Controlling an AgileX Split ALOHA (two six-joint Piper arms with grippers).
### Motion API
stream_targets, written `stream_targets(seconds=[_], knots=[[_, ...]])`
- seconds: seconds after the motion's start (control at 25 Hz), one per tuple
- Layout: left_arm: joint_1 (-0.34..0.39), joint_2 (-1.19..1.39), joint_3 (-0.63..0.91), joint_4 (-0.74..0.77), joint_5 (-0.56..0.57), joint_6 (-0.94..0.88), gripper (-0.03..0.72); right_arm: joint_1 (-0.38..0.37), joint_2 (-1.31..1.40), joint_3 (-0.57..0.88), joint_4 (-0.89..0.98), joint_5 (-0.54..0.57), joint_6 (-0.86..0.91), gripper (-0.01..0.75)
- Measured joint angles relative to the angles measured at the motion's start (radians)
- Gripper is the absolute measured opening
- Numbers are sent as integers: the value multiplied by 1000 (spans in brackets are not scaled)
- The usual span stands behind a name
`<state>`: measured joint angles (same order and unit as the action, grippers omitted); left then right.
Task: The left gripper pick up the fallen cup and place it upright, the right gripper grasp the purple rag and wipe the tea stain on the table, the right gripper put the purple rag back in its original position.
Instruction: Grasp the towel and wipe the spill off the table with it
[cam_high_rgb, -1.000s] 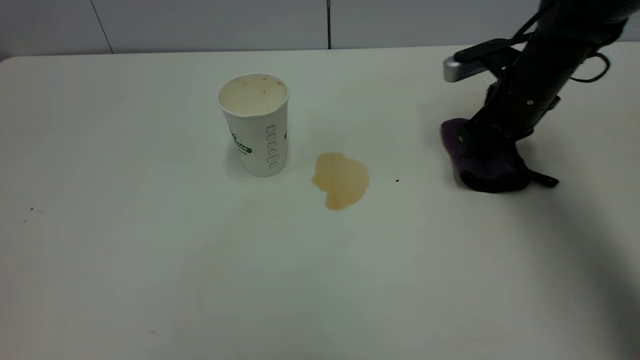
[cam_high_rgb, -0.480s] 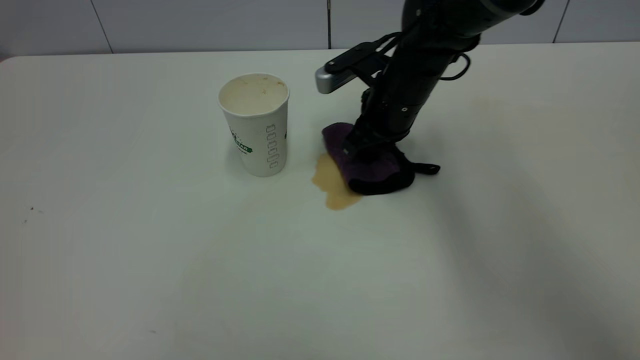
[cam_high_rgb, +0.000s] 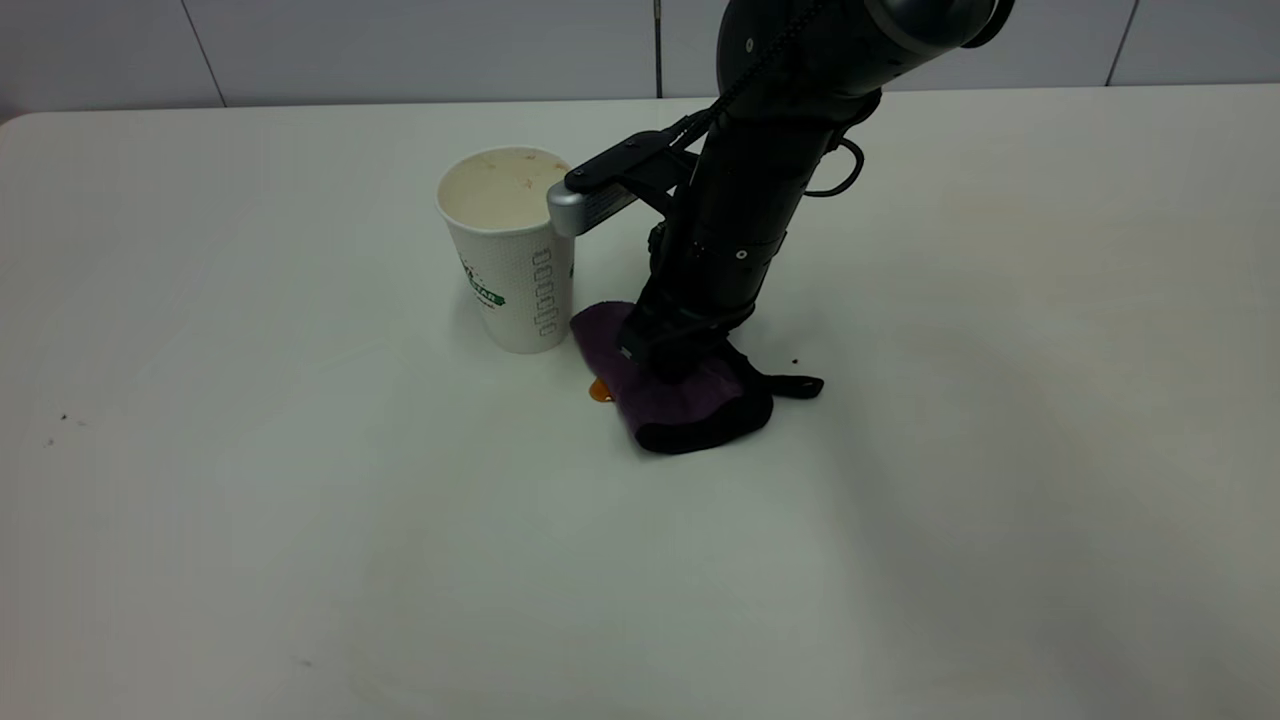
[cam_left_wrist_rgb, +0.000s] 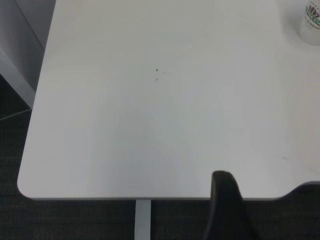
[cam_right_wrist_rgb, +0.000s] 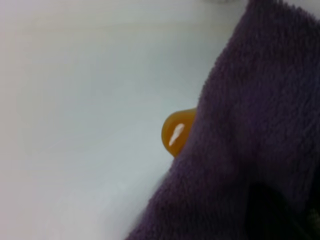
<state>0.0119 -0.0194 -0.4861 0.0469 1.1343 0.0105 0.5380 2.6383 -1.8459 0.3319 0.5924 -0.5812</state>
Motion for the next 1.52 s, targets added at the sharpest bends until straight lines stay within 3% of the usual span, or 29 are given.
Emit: stream_targets(seconds=[0.36, 0.72, 0.88, 1.52], knots=[[0, 0, 0, 0, 0, 0, 489, 27, 0, -2, 59, 124, -65, 58], [0, 0, 0, 0, 0, 0, 489, 141, 0, -1, 118, 121, -127, 58], [0, 0, 0, 0, 0, 0, 489, 156, 0, 0, 114, 100, -130, 58], [0, 0, 0, 0, 0, 0, 489, -26, 13, -53, -101, 49, 56, 59]])
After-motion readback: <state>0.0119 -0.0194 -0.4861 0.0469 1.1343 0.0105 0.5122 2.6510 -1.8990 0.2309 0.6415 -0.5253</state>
